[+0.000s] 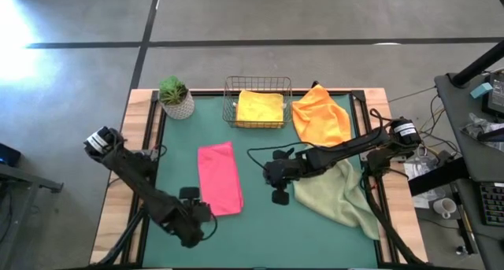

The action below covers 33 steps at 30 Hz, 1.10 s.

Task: Fold microfiber towels
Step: Fold the pink microfiber cloth

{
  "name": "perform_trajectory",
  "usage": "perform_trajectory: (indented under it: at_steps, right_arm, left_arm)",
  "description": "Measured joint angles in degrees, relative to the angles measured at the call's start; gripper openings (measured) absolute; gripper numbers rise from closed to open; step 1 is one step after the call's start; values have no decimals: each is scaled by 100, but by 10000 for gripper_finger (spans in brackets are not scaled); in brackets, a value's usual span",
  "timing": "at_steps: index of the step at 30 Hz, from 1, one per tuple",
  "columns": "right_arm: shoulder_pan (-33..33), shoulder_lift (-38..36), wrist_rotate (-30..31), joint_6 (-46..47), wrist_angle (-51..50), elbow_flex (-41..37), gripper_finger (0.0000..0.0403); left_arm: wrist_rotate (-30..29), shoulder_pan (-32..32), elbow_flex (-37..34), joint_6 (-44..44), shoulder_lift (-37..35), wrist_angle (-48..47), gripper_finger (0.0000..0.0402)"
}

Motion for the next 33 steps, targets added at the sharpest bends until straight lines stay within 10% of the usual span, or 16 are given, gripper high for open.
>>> perform_trajectory:
  at_steps: [15,33]
  right_arm:
    - [2,0,-588,-2352,1161,-13,146]
    - [94,1140,-889,-2706,2014,303,144]
  left_arm:
    - [-558,-147,24,-356,814,249,180]
    - [-692,-79,-116,-19,1055,640,180]
